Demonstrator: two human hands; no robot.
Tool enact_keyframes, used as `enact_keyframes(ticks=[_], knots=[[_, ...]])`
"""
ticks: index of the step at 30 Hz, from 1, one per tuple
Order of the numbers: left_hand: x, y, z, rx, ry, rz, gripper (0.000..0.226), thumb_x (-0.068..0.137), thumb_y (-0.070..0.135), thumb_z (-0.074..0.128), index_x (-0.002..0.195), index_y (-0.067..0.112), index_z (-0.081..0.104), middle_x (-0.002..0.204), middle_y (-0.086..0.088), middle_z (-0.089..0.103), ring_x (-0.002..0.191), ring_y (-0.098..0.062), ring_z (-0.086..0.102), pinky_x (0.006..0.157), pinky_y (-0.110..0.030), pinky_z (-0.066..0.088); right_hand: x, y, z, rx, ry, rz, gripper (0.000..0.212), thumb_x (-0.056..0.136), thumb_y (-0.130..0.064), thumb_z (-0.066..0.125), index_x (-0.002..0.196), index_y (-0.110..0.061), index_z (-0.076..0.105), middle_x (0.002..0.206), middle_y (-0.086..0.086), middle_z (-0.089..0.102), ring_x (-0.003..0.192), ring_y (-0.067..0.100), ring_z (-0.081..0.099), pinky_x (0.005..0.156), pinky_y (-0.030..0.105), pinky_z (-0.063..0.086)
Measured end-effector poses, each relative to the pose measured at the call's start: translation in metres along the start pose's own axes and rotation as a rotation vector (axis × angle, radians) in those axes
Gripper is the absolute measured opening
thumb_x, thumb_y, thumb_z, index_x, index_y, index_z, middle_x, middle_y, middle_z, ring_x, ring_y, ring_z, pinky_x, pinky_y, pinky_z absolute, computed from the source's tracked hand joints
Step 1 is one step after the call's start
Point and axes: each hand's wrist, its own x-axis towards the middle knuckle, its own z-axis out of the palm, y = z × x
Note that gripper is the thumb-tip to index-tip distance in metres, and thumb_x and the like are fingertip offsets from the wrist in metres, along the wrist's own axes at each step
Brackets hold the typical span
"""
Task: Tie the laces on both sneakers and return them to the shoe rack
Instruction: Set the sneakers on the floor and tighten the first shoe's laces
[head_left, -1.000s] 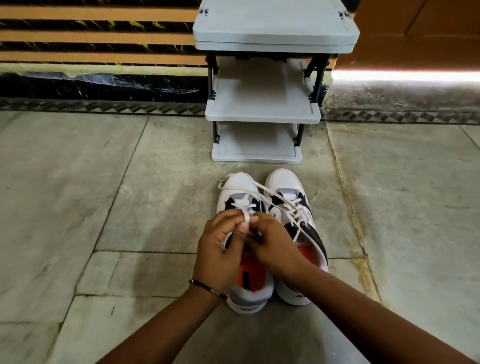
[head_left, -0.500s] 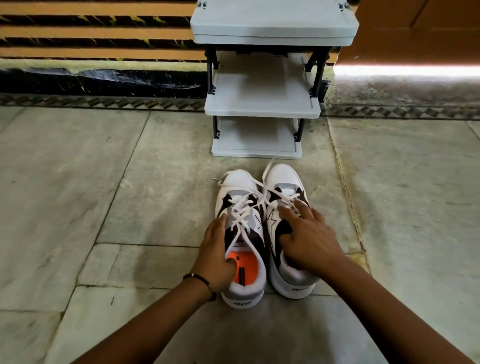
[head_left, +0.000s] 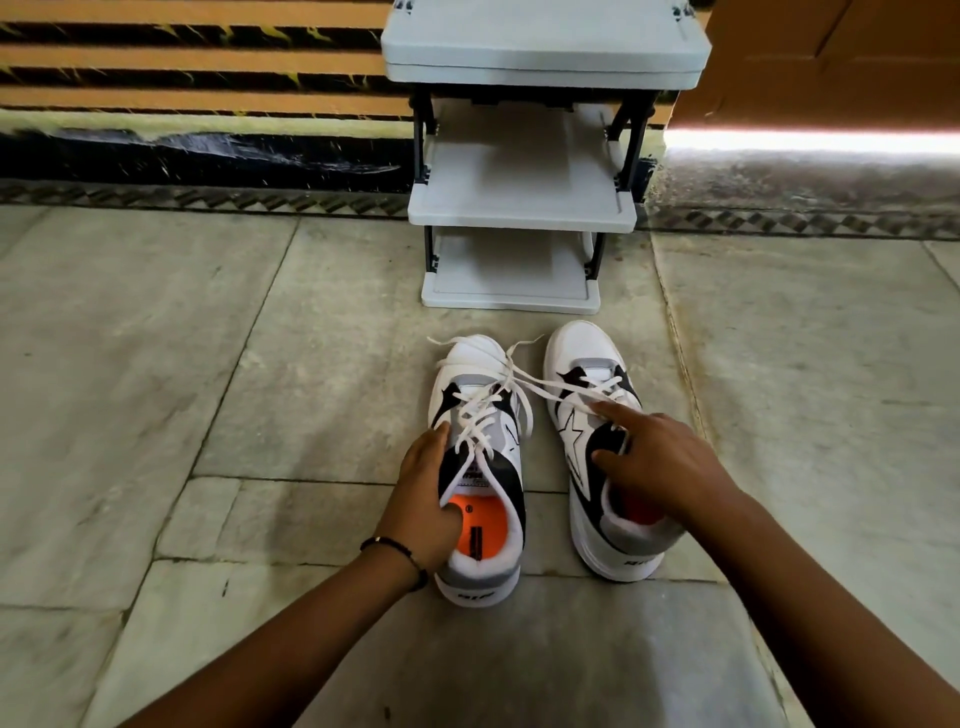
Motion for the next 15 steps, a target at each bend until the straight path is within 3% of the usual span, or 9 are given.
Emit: enact_keyframes(ticks=[3,5,7,9,12,15], knots=[[-0.001,0.003,-0.002,0.037,0.004,0.079,0.071,0.078,-0.006,0.052,0.14,0.023,0.029,0.149,-0.004,0.025,0.137,-0.015,0.027,0.1,-0.009,0.024,-0.007,-0.011,-0.006,-0.19,0.07,-0.001,0.049,0.084,-0.044,0.052,0.131,-0.043,0.039,0.125,0.008,0.047,0.104,0.032,0.053,0.082,0.037,0.045],[0.002,0.006,-0.004,0.039,0.033,0.114,0.055,0.087,0.013,0.055,0.137,0.025,0.036,0.147,-0.002,0.029,0.133,-0.01,0.03,0.102,-0.016,0.024,-0.015,-0.029,-0.005,-0.311,0.242,-0.191,0.043,0.085,-0.037,0.053,0.128,-0.033,0.045,0.138,0.007,0.04,0.118,0.033,0.045,0.093,0.044,0.038],[0.006,0.01,-0.008,0.018,0.069,0.12,0.042,0.092,0.021,0.047,0.133,0.028,0.041,0.142,-0.002,0.036,0.123,-0.004,0.034,0.1,-0.017,0.026,-0.021,-0.05,-0.001,-0.268,0.346,-0.482,0.044,0.083,-0.026,0.057,0.127,-0.026,0.049,0.141,0.006,0.042,0.125,0.031,0.041,0.1,0.049,0.032],[0.013,0.014,-0.013,0.058,0.107,0.134,0.038,0.095,0.016,0.04,0.131,0.028,0.044,0.137,-0.006,0.042,0.115,-0.004,0.038,0.096,-0.015,0.027,-0.019,-0.067,0.004,-0.262,0.319,-0.664,0.051,0.08,-0.018,0.062,0.129,-0.022,0.049,0.142,0.005,0.044,0.13,0.029,0.038,0.103,0.054,0.027],[0.026,0.018,-0.022,0.179,0.124,0.166,0.046,0.09,0.002,0.043,0.13,0.022,0.047,0.134,-0.01,0.042,0.116,-0.014,0.044,0.096,-0.016,0.031,-0.005,-0.082,0.011,-0.334,0.222,-0.737,0.053,0.082,-0.016,0.06,0.132,-0.021,0.045,0.142,0.002,0.044,0.133,0.024,0.034,0.106,0.059,0.017],[0.037,0.018,-0.029,0.312,0.022,0.142,0.045,0.085,0.004,0.051,0.125,0.023,0.054,0.136,-0.012,0.043,0.124,-0.029,0.041,0.104,-0.035,0.038,0.008,-0.083,0.013,-0.276,0.133,-0.69,0.036,0.085,-0.021,0.056,0.12,-0.025,0.056,0.121,0.001,0.06,0.124,0.021,0.042,0.109,0.054,0.014]])
